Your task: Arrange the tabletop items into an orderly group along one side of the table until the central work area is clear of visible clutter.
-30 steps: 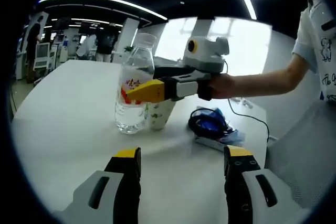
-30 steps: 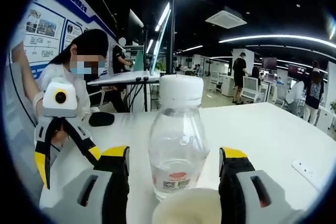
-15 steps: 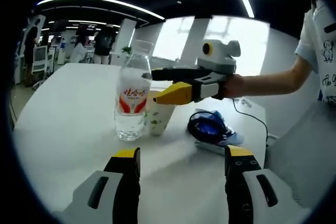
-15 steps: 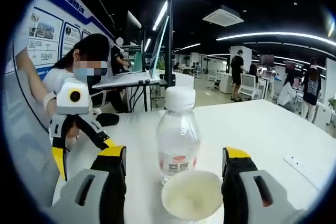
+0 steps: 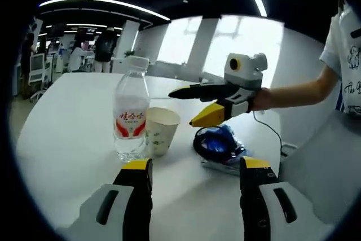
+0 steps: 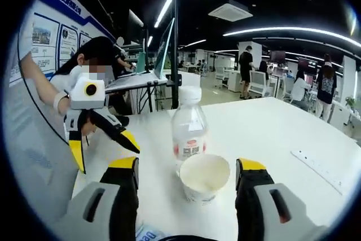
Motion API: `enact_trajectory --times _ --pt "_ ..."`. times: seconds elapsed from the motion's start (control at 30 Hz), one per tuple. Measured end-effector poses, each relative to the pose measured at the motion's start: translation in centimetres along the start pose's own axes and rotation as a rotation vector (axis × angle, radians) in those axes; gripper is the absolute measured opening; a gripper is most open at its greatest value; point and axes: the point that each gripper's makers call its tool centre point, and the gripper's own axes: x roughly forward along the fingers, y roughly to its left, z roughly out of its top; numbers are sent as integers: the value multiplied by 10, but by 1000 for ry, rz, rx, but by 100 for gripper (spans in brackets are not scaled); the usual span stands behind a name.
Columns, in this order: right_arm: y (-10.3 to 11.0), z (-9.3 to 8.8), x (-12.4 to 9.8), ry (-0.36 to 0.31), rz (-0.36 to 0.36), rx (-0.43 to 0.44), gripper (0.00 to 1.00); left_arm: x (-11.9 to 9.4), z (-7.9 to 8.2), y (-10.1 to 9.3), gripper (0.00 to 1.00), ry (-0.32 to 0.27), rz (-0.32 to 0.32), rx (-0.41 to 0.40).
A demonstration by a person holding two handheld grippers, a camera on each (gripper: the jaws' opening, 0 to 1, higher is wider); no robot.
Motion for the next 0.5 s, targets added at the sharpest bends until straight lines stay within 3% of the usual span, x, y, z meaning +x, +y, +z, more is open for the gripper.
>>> enact_trajectory --times 0.33,0.5 --pt "-8 -20 -45 33 -75 127 60 12 12 -13 54 19 -40 8" --pt "-6 -30 -63 48 -91 194 63 18 13 -22 53 41 -63 17"
